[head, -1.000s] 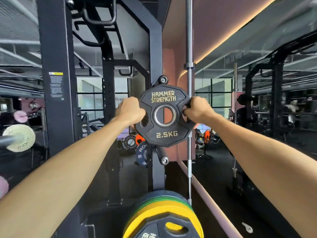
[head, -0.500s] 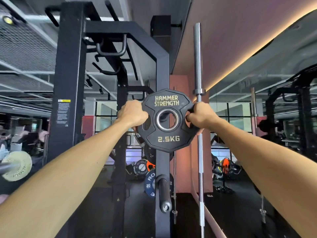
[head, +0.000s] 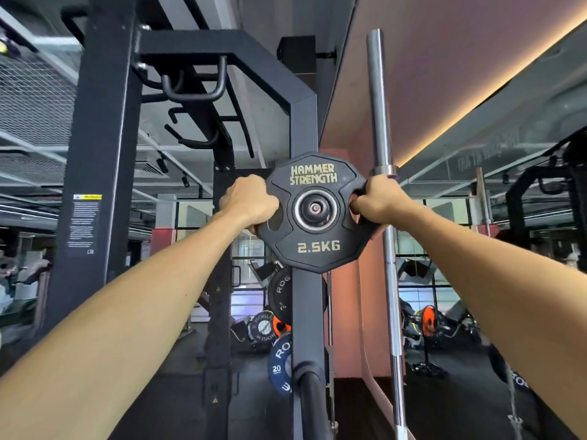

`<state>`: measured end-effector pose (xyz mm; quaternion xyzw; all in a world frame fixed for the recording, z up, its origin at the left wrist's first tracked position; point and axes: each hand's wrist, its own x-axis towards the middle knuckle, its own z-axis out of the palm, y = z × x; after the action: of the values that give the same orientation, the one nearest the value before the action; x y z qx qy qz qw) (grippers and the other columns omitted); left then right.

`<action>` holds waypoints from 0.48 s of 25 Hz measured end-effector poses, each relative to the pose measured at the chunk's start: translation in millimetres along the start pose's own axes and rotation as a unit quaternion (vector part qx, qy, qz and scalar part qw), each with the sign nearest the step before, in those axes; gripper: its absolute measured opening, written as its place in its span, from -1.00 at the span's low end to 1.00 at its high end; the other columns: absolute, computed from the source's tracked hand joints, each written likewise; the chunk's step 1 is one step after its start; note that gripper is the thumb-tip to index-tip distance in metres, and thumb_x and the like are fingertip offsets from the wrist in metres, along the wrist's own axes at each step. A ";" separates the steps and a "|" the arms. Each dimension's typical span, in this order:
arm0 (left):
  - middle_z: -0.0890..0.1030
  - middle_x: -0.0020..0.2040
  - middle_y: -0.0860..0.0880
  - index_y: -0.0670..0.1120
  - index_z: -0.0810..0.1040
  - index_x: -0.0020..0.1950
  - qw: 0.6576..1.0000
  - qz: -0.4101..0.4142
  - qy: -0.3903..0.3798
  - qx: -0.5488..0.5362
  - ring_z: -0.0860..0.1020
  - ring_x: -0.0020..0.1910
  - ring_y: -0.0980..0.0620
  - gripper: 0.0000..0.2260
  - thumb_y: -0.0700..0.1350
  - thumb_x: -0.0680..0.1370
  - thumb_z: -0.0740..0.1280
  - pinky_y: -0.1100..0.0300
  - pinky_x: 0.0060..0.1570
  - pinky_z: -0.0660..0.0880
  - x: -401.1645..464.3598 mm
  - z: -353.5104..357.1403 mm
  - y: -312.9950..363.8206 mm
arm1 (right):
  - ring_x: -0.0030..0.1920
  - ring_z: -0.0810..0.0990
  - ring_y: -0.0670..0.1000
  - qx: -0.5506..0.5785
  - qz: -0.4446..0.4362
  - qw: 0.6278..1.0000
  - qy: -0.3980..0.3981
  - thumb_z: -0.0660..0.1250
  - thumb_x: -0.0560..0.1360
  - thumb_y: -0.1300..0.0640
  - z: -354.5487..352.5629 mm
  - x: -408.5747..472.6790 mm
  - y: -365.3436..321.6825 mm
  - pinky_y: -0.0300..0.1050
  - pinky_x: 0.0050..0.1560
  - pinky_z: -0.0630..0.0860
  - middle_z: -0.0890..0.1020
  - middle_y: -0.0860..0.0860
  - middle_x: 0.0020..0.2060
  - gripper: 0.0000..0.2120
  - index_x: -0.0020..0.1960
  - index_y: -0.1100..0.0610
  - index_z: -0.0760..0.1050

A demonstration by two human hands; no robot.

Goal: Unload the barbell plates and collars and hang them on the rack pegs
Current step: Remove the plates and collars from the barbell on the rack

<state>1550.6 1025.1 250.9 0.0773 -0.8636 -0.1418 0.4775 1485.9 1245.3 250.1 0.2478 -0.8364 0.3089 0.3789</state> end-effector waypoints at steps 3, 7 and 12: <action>0.58 -0.06 -0.21 -0.12 0.38 -0.22 1.000 0.006 0.009 0.023 0.56 -0.06 -0.27 -0.92 -0.15 0.39 0.27 0.02 -0.07 0.50 20.7 26.1 -9.5 | -0.27 0.60 0.19 0.036 0.009 0.999 -0.009 0.25 0.48 0.19 28.4 19.4 16.6 -0.24 -0.44 0.38 0.56 0.12 -0.33 -0.80 -0.31 0.19 0.43; 0.61 -0.02 -0.20 -0.11 0.49 -0.08 1.000 -0.010 -0.001 0.015 0.60 -0.09 -0.29 -0.84 -0.08 0.41 0.23 -0.06 0.05 0.56 44.4 59.5 -25.2 | -0.16 0.60 0.22 0.037 0.019 0.999 0.005 0.23 0.50 0.13 61.1 50.0 33.6 -0.15 -0.23 0.44 0.60 0.17 -0.21 -0.77 -0.32 0.16 0.40; 0.62 -0.04 -0.17 -0.09 0.51 -0.03 1.000 -0.024 -0.008 0.008 0.61 -0.13 -0.29 -0.77 -0.06 0.38 0.19 -0.09 0.06 0.56 69.9 96.5 -40.2 | -0.10 0.56 0.23 0.047 0.038 0.998 0.017 0.23 0.48 0.07 102.9 84.3 57.4 -0.09 -0.11 0.44 0.59 0.19 -0.15 -0.84 -0.14 0.18 0.45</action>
<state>1431.6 984.8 245.6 0.1008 -0.8663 -0.1469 0.4667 1349.5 1196.9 243.8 0.2276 -0.8235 0.3661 0.3687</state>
